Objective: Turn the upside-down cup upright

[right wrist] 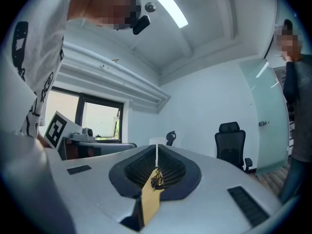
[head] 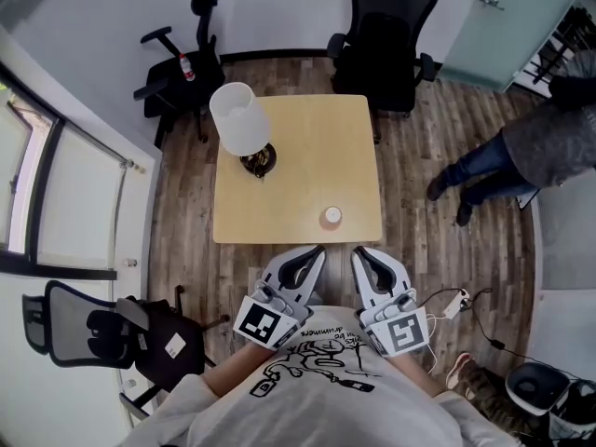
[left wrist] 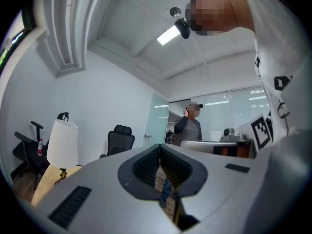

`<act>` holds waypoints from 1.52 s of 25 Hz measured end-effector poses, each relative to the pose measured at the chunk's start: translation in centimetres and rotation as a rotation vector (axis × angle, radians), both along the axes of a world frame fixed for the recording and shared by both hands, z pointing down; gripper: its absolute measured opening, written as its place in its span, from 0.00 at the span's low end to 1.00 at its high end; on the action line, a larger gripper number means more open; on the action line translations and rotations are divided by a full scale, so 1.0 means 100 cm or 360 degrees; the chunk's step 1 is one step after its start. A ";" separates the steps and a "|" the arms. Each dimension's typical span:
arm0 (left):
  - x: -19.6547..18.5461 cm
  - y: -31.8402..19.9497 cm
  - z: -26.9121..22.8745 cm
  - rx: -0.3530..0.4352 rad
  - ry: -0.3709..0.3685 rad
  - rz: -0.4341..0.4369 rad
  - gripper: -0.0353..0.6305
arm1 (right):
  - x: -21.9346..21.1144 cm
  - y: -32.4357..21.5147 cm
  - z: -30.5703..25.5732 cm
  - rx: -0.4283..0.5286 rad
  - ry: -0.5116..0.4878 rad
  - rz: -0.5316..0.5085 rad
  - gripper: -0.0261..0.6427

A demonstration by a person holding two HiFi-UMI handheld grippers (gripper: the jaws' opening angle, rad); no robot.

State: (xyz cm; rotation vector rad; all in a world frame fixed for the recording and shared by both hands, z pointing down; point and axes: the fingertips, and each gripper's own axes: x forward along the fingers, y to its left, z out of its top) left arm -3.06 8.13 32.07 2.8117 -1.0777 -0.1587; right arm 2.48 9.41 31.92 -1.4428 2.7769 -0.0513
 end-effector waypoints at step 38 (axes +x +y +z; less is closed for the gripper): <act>-0.003 -0.090 0.154 -0.0212 -0.0182 0.0128 0.07 | -0.001 -0.101 0.177 -0.0342 0.0209 -0.0176 0.26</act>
